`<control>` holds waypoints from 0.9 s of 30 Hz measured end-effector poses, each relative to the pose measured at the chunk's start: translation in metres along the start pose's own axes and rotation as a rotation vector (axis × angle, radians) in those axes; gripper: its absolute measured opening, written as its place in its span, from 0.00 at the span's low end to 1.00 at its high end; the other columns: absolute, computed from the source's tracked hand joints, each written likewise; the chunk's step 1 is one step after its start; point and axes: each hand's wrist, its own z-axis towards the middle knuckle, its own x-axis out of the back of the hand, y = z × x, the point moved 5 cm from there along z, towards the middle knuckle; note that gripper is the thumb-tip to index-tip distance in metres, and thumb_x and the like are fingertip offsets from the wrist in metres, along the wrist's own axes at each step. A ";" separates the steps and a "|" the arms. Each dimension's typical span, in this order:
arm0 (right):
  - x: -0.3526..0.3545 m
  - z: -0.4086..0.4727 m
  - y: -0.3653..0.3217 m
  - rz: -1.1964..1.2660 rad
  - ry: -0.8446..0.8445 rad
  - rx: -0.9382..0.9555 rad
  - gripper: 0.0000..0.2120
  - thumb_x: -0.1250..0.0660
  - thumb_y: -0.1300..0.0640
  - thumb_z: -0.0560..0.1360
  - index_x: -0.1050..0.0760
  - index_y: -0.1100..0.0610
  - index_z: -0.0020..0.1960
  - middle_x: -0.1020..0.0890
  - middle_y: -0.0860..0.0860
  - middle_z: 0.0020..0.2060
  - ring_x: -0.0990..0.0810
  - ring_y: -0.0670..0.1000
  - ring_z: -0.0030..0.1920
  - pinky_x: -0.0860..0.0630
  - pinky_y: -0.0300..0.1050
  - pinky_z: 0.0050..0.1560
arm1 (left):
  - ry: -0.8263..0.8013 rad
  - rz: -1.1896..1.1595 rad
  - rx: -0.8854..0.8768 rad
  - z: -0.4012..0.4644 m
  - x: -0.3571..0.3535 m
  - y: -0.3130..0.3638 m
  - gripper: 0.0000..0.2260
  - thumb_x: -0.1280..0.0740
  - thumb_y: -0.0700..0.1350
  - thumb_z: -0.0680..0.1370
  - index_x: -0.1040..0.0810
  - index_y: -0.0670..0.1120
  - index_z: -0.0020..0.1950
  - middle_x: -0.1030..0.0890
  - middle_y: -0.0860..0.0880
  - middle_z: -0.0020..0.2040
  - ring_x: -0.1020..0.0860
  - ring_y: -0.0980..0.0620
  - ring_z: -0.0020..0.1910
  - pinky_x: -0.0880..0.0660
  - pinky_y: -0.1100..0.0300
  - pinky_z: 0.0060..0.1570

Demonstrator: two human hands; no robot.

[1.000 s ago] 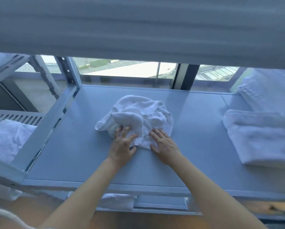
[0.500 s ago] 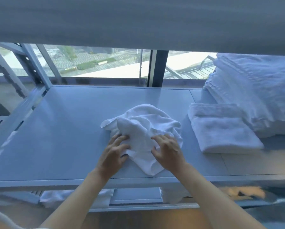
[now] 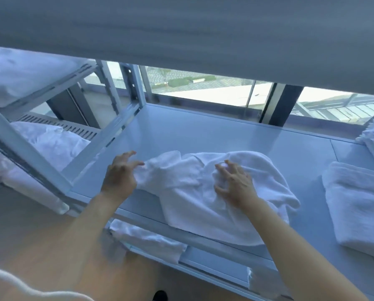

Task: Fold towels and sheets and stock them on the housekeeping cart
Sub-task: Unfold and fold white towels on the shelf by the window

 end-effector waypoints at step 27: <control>-0.031 0.026 -0.049 0.114 -0.183 0.050 0.35 0.42 0.38 0.83 0.52 0.46 0.84 0.49 0.46 0.83 0.53 0.48 0.83 0.52 0.52 0.81 | -0.123 -0.327 -0.113 -0.002 -0.135 0.074 0.44 0.26 0.53 0.77 0.48 0.39 0.83 0.47 0.39 0.83 0.48 0.40 0.83 0.45 0.46 0.80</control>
